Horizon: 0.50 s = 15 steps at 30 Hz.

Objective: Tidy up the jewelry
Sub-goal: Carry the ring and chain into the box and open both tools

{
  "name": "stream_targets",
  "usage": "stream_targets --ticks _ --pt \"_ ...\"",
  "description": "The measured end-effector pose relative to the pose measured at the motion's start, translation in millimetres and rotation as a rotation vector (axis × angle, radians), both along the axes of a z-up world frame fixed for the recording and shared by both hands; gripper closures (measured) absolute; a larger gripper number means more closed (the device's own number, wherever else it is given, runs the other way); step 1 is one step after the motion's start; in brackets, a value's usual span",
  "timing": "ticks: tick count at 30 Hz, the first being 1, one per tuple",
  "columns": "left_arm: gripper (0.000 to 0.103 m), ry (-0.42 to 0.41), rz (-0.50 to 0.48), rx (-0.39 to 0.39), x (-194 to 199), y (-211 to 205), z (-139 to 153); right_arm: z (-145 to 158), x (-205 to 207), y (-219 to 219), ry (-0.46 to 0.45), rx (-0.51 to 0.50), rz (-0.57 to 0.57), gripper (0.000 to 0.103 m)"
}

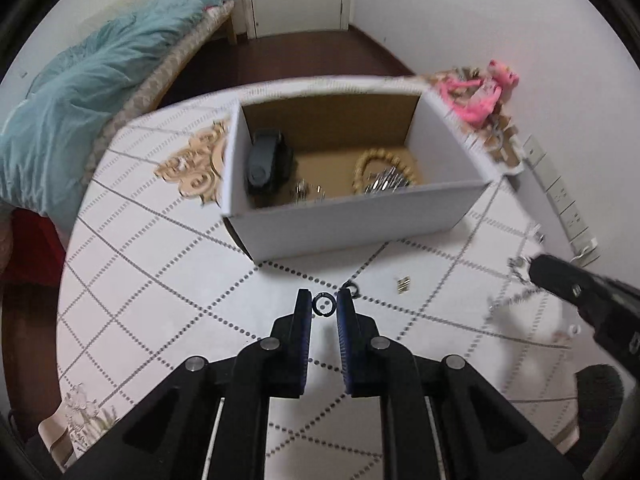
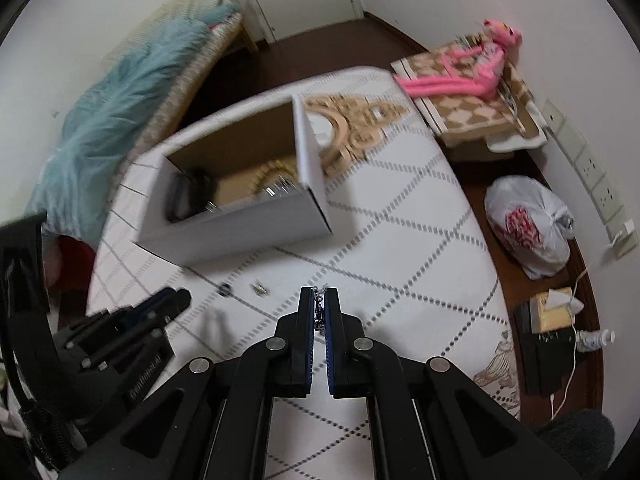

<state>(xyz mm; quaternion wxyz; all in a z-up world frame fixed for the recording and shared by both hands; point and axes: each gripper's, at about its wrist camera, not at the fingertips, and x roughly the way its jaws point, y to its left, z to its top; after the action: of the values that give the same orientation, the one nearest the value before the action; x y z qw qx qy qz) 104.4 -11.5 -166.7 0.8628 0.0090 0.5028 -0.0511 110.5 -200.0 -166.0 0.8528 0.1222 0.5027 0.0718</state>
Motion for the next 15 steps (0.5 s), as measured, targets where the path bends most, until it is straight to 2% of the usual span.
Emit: stream_targets --ticks 5,9,12,15 --pt "0.093 -0.084 -0.004 -0.016 -9 3 43 46 8 3 -0.072 0.044 0.032 0.098" --pt "0.093 -0.131 -0.009 -0.040 0 9 71 80 24 10 -0.125 0.060 0.062 0.098" --pt "0.093 -0.132 -0.007 -0.069 14 14 82 96 44 13 -0.145 0.067 0.079 0.098" --pt "0.093 -0.096 -0.009 -0.104 37 21 84 102 72 16 -0.132 0.080 0.092 0.098"
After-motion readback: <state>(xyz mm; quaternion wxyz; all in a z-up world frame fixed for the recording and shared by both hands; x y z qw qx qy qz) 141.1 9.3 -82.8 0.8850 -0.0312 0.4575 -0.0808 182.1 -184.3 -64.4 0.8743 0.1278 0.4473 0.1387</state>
